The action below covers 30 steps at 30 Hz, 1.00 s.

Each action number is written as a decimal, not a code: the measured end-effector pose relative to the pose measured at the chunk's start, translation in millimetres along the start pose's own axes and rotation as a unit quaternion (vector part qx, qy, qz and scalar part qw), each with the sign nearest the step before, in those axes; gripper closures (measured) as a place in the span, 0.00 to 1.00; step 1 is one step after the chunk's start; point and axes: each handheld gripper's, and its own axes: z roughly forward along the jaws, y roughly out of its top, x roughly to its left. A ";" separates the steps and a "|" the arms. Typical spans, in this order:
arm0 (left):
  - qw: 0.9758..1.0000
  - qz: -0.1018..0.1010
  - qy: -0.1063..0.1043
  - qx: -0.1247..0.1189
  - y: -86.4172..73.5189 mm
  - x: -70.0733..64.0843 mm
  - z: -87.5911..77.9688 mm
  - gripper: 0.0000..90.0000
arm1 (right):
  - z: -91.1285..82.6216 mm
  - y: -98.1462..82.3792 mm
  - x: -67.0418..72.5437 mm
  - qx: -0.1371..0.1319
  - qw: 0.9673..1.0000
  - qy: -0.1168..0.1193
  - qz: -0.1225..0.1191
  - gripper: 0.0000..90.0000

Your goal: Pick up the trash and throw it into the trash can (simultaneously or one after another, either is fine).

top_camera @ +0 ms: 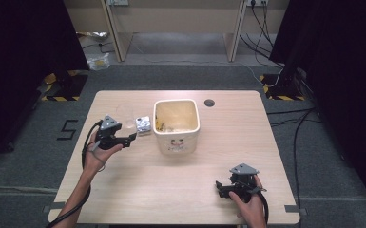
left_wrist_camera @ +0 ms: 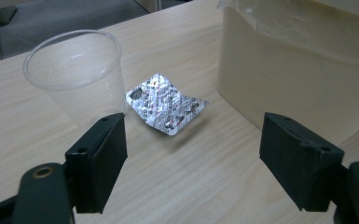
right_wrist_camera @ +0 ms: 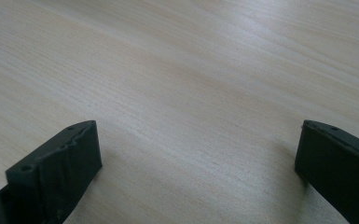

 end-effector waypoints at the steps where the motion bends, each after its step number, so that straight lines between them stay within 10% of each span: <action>1: 1.000 0.000 0.001 -0.001 1.4 1.1 0.7 0.26 | 0.0 0.0 0.0 0.000 1.000 0.000 0.000 0.01; 30: 0.999 0.027 0.031 0.020 37.7 31.7 37.8 0.47 | 0.0 0.0 0.4 0.000 1.000 0.004 -0.004 0.01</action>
